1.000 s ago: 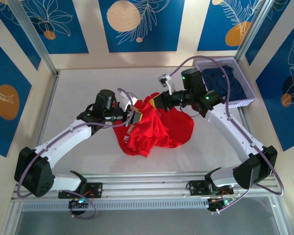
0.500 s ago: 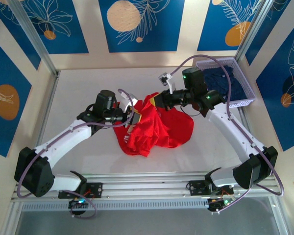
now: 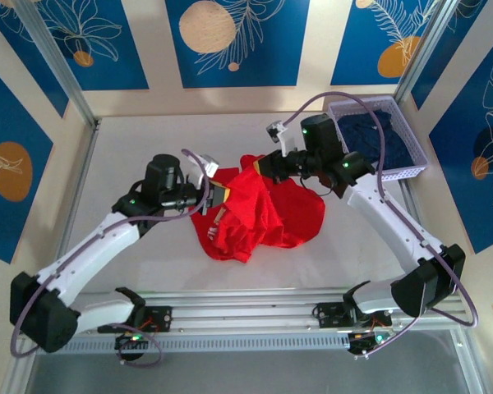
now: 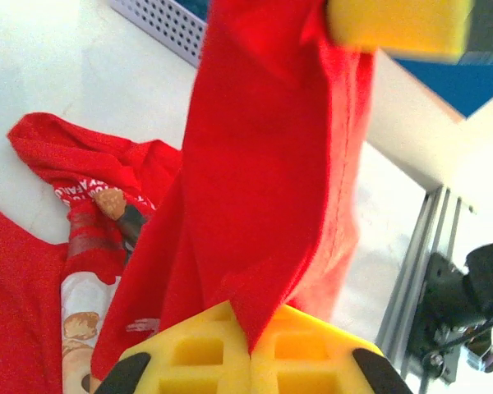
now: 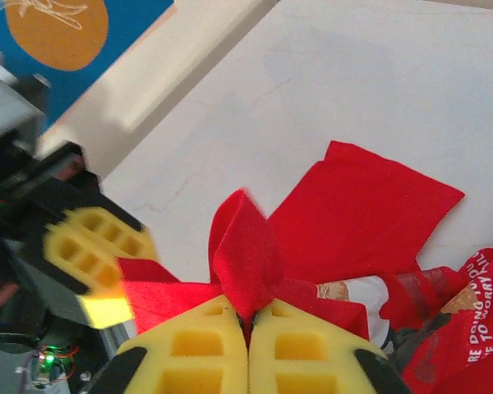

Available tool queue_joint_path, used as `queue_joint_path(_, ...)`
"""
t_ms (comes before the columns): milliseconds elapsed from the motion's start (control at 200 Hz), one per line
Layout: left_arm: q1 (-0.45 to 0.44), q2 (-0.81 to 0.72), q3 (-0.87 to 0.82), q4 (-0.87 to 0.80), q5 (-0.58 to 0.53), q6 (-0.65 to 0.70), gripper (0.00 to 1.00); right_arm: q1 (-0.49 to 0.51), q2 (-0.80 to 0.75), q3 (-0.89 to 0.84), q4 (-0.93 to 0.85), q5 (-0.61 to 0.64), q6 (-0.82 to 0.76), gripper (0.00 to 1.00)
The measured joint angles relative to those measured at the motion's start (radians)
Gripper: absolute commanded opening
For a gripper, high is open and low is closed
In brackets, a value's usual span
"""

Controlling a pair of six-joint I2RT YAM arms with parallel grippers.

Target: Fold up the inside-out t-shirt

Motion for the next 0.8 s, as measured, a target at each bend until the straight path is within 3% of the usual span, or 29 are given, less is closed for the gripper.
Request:
queue_joint_path(140, 0.043, -0.075, 0.0, -0.091, -0.076, -0.082, 0.0, 0.032, 0.006, 0.0, -0.003, 0.024, 0.005, 0.37)
queue_joint_path(190, 0.072, -0.093, 0.0, -0.133, -0.106, -0.101, 0.0, 0.024, 0.005, 0.0, -0.007, 0.028, 0.01, 0.42)
queue_joint_path(220, 0.093, -0.105, 0.0, -0.159, -0.126, -0.111, 0.0, 0.014, 0.001, -0.007, -0.005, 0.033, 0.016, 0.5)
queue_joint_path(280, 0.136, -0.125, 0.0, -0.2, -0.155, -0.13, 0.0, -0.016, -0.021, -0.042, 0.0, 0.049, 0.031, 0.54)
queue_joint_path(485, 0.271, -0.145, 0.027, -0.296, -0.202, -0.157, 0.0, -0.074, -0.034, -0.182, -0.034, 0.236, 0.084, 0.58)
queue_joint_path(800, 0.357, -0.145, 0.062, -0.325, -0.209, -0.159, 0.0, -0.1, 0.284, -0.204, -0.029, 0.425, 0.117, 0.59)
